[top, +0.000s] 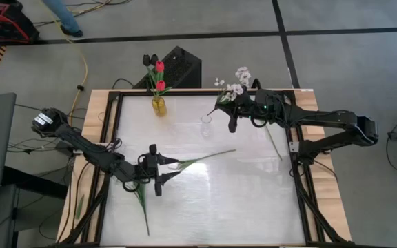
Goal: Sort flowers into vase by color
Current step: Put the bottom right white flowers into the transparent flower vase
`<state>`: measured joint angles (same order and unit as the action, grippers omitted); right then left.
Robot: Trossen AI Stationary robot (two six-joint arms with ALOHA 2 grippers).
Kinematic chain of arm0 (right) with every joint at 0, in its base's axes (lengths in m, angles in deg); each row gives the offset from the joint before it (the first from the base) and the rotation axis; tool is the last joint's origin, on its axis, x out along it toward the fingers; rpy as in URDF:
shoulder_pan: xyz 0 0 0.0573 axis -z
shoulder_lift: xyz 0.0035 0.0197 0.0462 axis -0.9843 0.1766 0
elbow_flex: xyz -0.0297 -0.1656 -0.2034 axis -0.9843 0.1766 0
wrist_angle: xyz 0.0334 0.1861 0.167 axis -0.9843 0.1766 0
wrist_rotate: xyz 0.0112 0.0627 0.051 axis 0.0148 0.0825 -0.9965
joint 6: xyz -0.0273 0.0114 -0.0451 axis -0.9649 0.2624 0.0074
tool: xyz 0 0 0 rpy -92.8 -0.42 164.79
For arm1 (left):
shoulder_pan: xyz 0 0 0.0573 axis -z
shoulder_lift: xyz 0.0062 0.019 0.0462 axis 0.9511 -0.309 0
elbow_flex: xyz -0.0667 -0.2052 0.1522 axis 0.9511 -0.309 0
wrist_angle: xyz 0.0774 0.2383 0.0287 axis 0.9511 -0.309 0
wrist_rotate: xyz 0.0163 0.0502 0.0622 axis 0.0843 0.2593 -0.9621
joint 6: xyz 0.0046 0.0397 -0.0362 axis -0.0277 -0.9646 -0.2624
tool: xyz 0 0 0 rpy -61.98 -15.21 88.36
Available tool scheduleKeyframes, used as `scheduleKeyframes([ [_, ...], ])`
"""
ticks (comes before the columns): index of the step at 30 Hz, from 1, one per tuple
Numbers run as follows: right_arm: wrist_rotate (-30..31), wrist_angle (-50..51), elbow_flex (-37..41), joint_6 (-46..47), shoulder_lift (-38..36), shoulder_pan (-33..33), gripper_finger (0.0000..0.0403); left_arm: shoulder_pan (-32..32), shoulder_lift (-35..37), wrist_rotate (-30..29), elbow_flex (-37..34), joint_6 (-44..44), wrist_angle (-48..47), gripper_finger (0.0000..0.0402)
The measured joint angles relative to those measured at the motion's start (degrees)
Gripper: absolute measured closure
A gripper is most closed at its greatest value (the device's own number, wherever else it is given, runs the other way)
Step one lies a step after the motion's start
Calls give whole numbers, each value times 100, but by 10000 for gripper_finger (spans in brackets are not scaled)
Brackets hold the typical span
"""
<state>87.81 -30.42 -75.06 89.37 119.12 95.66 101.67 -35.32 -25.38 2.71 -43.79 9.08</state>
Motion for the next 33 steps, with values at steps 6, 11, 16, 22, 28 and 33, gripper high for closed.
scheduleKeyframes([
  [6,-10,-107,-7,15,406,10,373,-2,2,-31,0,-42,-29,196],
  [11,-13,-180,-2,16,796,9,372,-2,2,-72,0,-35,-145,196],
  [16,-11,-162,-2,16,941,9,370,-2,2,-90,0,-21,-197,196],
  [22,-6,4,-13,187,912,50,335,-2,2,-118,0,-42,-215,196],
  [28,-6,906,-395,247,905,176,271,-2,2,-131,0,29,-230,195],
  [33,-6,1775,-771,322,903,195,191,-2,1,-129,0,62,-230,195],
])
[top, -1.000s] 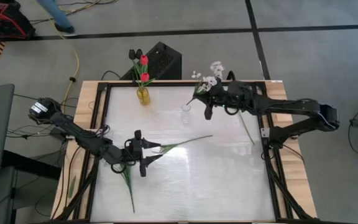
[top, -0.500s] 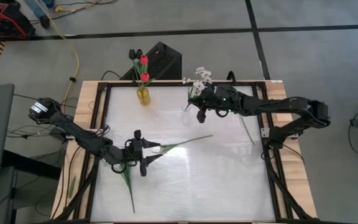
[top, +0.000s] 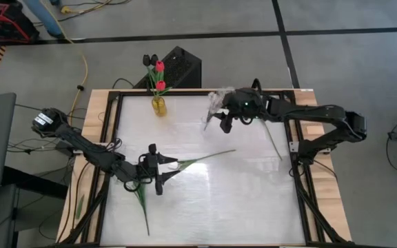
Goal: Sort flowers into vase by color
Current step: Put the bottom right white flowers into the transparent flower vase, then put the left white flowers into the transparent flower vase
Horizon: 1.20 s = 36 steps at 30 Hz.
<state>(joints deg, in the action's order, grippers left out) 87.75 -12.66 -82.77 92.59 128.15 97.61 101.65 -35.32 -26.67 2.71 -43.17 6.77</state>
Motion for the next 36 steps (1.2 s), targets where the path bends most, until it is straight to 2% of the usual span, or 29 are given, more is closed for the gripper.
scheduleKeyframes([
  [5,-53,749,-341,-2,0,0,119,0,1,174,0,54,-5,195],
  [10,-149,1657,-711,2,0,-22,84,11,18,341,0,497,-540,195],
  [16,-519,2689,-946,0,0,-254,78,46,241,867,0,1665,-1687,195],
  [22,-1086,3086,-962,69,0,-673,78,163,691,1053,0,2765,-3046,196],
  [25,-1194,3151,-962,296,0,-927,78,204,909,1168,0,3624,-3731,196],
  [27,-1198,3151,-962,428,0,-1123,78,240,956,1441,0,4159,-4067,196],
  [31,-1196,3143,-962,551,0,-1574,78,364,848,2422,0,4852,-4221,196],
  [36,-1196,3131,-962,664,0,-2114,78,599,576,2913,147,5913,-4852,196],
])
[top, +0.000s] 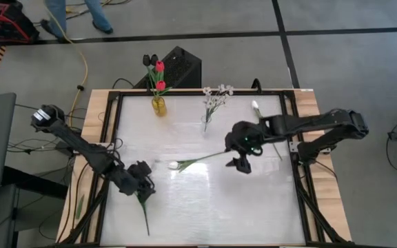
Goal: Sort flowers into vase by color
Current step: Put the left white flowers into the transparent flower vase
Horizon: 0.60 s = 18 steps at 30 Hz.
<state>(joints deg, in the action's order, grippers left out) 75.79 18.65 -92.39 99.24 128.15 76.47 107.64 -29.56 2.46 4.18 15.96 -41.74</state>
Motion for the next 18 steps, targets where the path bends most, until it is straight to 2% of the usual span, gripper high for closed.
scheduleKeyframes([
  [3,4,-12,0,125,0,-286,78,135,-140,143,327,394,-535,196],
  [8,75,-39,0,142,37,-659,78,357,-505,49,1032,758,-1154,196],
  [18,343,-42,0,142,31,-1212,78,854,-1924,281,1963,2119,-2054,196],
])
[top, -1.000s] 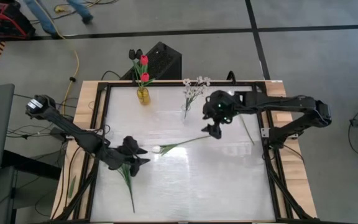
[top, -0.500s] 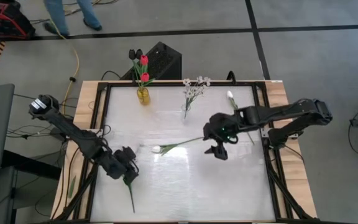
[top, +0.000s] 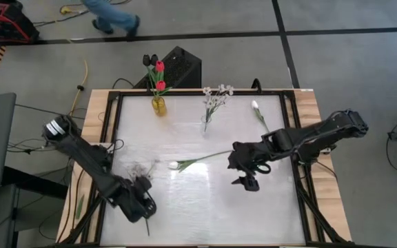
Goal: Sort flowers into vase by color
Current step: Put the left white flowers into the transparent flower vase
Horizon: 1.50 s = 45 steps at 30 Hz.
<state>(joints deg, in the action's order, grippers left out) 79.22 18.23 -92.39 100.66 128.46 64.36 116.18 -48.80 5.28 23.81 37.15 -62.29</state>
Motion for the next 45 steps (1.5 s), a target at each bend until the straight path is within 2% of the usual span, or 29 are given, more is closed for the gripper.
scheduleKeyframes([
  [9,2,-12,40,-2,0,-269,78,279,-1213,-85,818,1113,-980,196],
  [16,2,45,55,-6,2,-355,78,451,-1863,-227,1007,2041,-1014,196],
  [24,126,42,55,-55,2,-355,78,354,-2108,-366,1015,1995,-983,199],
  [29,150,36,55,-45,2,-360,78,273,-2117,-414,1007,1789,-988,249],
  [37,202,39,55,90,2,-447,78,222,-2154,-1176,979,1631,-1237,389],
  [42,279,42,55,140,2,-611,78,88,-2165,-1541,970,2160,-2207,393],
  [45,282,40,55,342,2,-709,78,-51,-2162,-2012,972,2464,-2889,398],
])
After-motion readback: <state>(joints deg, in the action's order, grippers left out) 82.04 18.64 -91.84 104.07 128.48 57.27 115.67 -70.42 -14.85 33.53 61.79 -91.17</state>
